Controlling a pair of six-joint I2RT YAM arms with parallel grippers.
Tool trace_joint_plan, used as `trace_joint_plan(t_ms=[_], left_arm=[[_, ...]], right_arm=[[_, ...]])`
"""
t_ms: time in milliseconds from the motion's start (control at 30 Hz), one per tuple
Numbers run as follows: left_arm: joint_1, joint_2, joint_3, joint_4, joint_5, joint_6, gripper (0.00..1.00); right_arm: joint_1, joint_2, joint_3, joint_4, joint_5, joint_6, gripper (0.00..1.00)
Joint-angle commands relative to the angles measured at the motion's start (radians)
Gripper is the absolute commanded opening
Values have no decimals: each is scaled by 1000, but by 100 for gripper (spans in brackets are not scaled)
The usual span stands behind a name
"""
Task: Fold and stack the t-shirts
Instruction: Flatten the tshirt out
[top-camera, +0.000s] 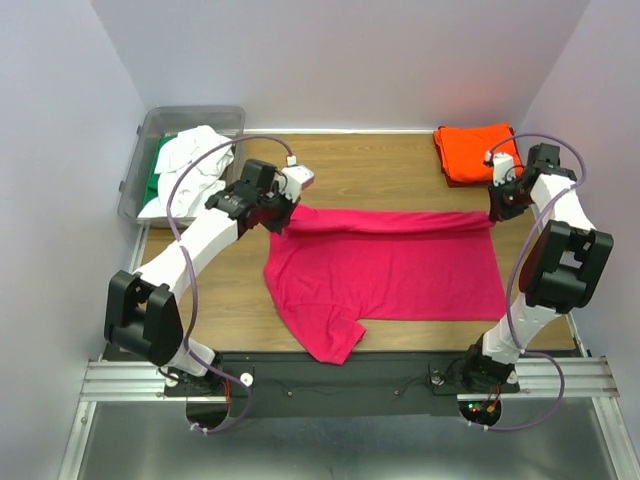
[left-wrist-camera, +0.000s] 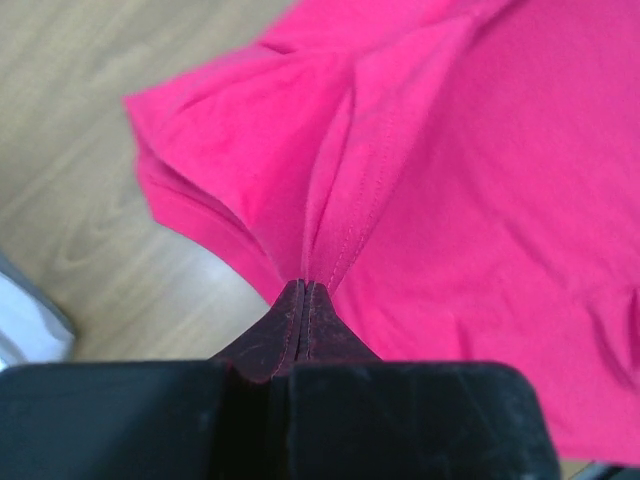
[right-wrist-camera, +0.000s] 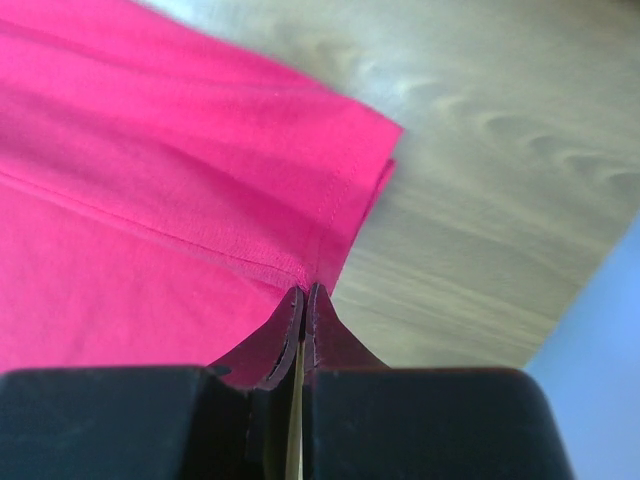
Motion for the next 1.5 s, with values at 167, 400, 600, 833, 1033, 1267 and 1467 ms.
trace_joint_plan(t_ms=[167, 400, 600, 833, 1033, 1267, 1467], left_arm=[[-107, 4, -107, -83, -26, 56, 0], [-89, 21, -47, -215, 80, 197, 36], [106, 174, 273, -298, 198, 222, 48], [175, 398, 485, -158, 132, 109, 48], [195, 547, 568, -138, 175, 64, 43], [241, 581, 496, -98, 147, 39, 36], [243, 610, 454, -112, 123, 67, 38]], right_arm=[[-4, -5, -108, 1, 31, -89, 1], [-7, -31, -122, -14, 57, -112, 24], [-40, 17, 74, -106, -33, -74, 51], [-33, 189, 265, -130, -119, 52, 43], [0, 281, 297, -93, -124, 118, 34], [46, 334, 243, -18, -66, 151, 27], [56, 353, 204, 19, -4, 153, 25]])
